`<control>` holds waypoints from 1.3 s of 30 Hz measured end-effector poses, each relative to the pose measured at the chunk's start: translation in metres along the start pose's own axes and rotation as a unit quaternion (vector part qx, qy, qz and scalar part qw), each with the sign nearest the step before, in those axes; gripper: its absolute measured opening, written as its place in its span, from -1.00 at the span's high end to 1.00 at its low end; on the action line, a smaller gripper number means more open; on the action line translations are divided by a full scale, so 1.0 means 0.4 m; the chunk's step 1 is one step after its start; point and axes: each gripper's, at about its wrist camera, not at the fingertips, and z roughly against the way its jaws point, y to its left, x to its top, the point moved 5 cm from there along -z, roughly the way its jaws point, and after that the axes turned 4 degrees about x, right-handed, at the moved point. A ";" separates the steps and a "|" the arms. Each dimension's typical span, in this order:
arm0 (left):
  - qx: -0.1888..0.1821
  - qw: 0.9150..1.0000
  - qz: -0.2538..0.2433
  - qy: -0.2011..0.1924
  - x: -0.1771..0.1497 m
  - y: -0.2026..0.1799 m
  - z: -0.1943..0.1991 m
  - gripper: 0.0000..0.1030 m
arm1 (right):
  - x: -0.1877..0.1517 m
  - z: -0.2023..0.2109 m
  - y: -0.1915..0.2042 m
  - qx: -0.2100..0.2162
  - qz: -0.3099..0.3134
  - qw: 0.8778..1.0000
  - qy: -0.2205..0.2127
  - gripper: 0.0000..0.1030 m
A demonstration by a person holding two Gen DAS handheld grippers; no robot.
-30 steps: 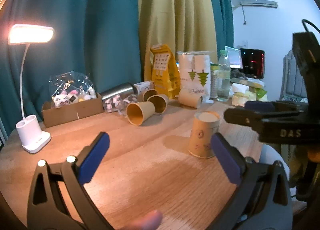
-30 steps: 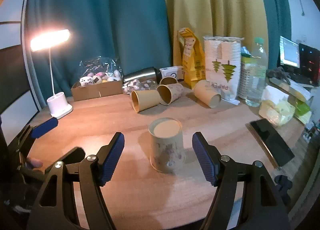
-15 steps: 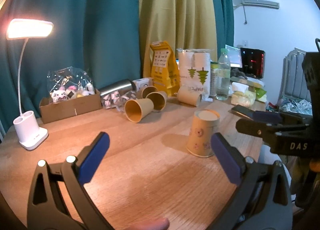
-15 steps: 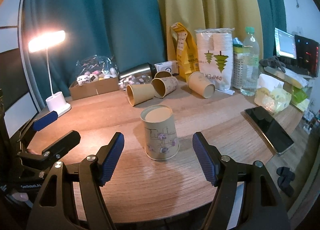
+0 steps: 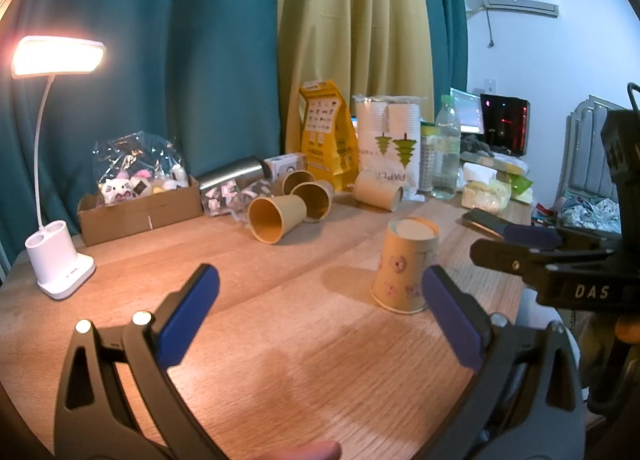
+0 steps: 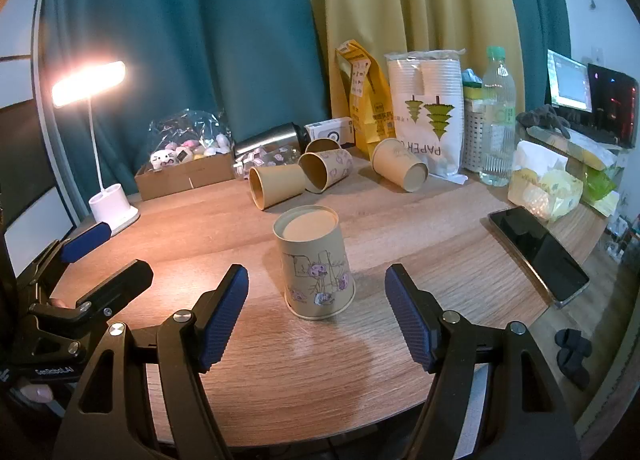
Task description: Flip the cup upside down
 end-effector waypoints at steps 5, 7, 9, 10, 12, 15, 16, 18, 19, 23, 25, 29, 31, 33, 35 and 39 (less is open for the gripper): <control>0.001 1.000 -0.001 0.001 -0.004 -0.004 0.000 -0.98 | -0.002 -0.001 0.000 0.000 -0.001 1.000 0.001 -0.44; 0.001 1.000 -0.001 0.003 -0.005 -0.005 -0.002 -0.98 | -0.003 -0.002 -0.001 0.001 -0.001 1.000 0.001 -0.44; 0.000 1.000 -0.002 0.004 -0.005 -0.005 -0.004 -0.98 | -0.003 -0.002 -0.001 0.001 -0.001 1.000 0.001 -0.44; -0.001 1.000 -0.003 0.004 -0.006 -0.007 -0.003 -0.98 | -0.003 -0.002 -0.001 0.001 -0.001 1.000 0.001 -0.44; -0.003 1.000 -0.004 0.003 -0.005 -0.006 -0.004 -0.98 | -0.003 -0.003 -0.002 0.000 -0.001 1.000 0.001 -0.44; -0.003 1.000 -0.003 0.003 -0.005 -0.003 -0.003 -0.98 | -0.003 -0.002 -0.003 0.000 -0.001 1.000 0.002 -0.44; -0.003 1.000 -0.002 0.004 -0.005 -0.002 -0.003 -0.98 | -0.002 -0.002 -0.003 0.001 -0.001 1.000 0.002 -0.44; -0.003 1.000 -0.003 0.004 -0.004 -0.001 -0.003 -0.98 | -0.002 -0.001 -0.002 0.000 -0.001 1.000 0.002 -0.44; -0.004 1.000 -0.003 0.003 -0.004 0.000 -0.003 -0.98 | -0.002 -0.002 -0.004 0.000 -0.001 1.000 0.002 -0.44; -0.003 1.000 -0.002 0.004 -0.004 0.000 -0.003 -0.98 | -0.002 -0.002 -0.004 0.001 -0.001 1.000 0.002 -0.44; -0.004 1.000 -0.002 0.004 -0.004 0.000 -0.003 -0.98 | -0.002 -0.002 -0.004 0.001 -0.001 1.000 0.002 -0.44; -0.003 1.000 -0.002 0.004 -0.004 0.001 -0.003 -0.98 | -0.003 -0.002 -0.004 0.001 -0.001 1.000 0.002 -0.44; -0.003 1.000 -0.002 0.004 -0.004 0.000 -0.003 -0.98 | -0.004 -0.003 -0.005 0.001 -0.001 1.000 0.002 -0.44; -0.003 1.000 -0.002 0.004 -0.004 0.001 -0.003 -0.98 | -0.004 -0.004 -0.005 0.001 -0.001 1.000 0.002 -0.44; -0.003 1.000 -0.002 0.004 -0.003 0.002 -0.004 -0.98 | -0.003 -0.003 -0.004 0.001 -0.001 1.000 0.002 -0.44; 0.001 1.000 0.000 0.006 -0.001 0.007 -0.005 -0.98 | -0.003 -0.003 -0.003 0.001 -0.001 1.000 0.002 -0.44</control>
